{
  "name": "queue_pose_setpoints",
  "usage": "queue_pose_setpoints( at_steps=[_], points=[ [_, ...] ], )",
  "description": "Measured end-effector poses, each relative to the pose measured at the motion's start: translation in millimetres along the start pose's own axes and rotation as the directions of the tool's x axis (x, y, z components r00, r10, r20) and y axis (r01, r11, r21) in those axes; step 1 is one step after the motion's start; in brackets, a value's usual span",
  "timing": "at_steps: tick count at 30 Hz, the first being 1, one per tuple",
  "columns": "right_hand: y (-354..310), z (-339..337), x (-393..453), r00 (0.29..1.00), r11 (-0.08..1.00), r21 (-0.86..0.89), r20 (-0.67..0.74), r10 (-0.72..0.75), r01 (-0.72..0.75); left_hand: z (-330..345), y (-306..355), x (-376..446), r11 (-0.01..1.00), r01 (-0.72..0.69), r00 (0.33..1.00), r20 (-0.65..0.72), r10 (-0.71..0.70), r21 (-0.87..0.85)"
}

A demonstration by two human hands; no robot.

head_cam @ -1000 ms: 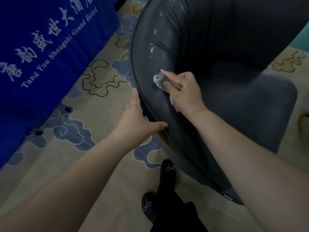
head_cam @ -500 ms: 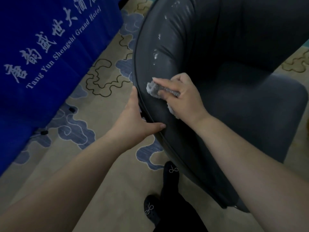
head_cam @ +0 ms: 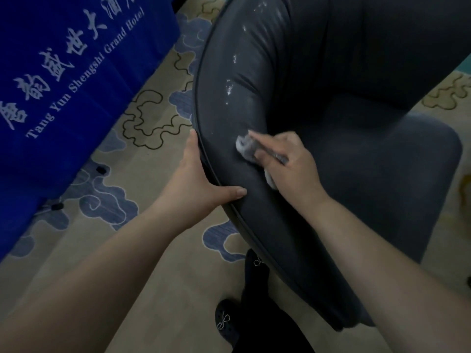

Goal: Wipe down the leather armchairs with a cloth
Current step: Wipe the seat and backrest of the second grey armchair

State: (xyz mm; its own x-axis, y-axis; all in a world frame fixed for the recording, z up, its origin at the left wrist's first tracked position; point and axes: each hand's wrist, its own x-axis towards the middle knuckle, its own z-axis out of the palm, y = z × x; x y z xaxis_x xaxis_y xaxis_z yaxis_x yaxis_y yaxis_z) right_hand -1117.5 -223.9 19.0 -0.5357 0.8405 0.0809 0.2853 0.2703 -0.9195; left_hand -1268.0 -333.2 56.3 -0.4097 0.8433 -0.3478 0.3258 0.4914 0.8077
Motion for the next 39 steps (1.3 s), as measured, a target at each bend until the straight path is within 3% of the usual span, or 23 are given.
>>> queue_pose_setpoints(
  at_steps=[3, 7, 11, 19, 25, 30, 34, 39],
  points=[
    [8, -11, -30, 0.999, 0.997, 0.066, 0.024, -0.033, 0.031, -1, 2, 5, 0.999, 0.012, 1.0, 0.0, -0.012, 0.031],
    [10, 4, 14, 0.995, 0.995, -0.056, -0.054, -0.08, 0.077, 0, 2, 6, 0.998, 0.029, 1.0, 0.004, -0.03, 0.059],
    [7, 15, 51, 0.993, 1.0, -0.001, -0.116, 0.003, -0.003, -1, 1, 7, 0.995, 0.053, 0.998, 0.015, -0.055, 0.08],
    [8, -14, -18, 0.997, 0.997, -0.01, 0.023, -0.072, 0.072, -2, -5, -2, 0.995, 0.08, 0.992, 0.102, -0.074, -0.056],
    [-19, 28, 50, 0.952, 0.931, -0.205, 0.111, -0.285, 0.302, 2, -6, -5, 0.994, 0.062, 0.997, 0.053, -0.057, -0.09],
    [-16, 34, 62, 0.945, 0.911, -0.258, 0.026, -0.327, 0.322, 5, -4, -2, 0.999, 0.011, 0.999, -0.047, -0.014, -0.045],
    [-1, 23, 27, 0.945, 0.935, -0.157, -0.016, -0.325, 0.319, -3, -2, 11, 0.999, -0.036, 0.996, -0.088, 0.034, -0.021],
    [-3, 31, 92, 0.954, 0.939, -0.215, -0.074, -0.289, 0.268, -17, 0, 36, 1.0, -0.016, 0.996, -0.091, 0.014, -0.02]
  ],
)
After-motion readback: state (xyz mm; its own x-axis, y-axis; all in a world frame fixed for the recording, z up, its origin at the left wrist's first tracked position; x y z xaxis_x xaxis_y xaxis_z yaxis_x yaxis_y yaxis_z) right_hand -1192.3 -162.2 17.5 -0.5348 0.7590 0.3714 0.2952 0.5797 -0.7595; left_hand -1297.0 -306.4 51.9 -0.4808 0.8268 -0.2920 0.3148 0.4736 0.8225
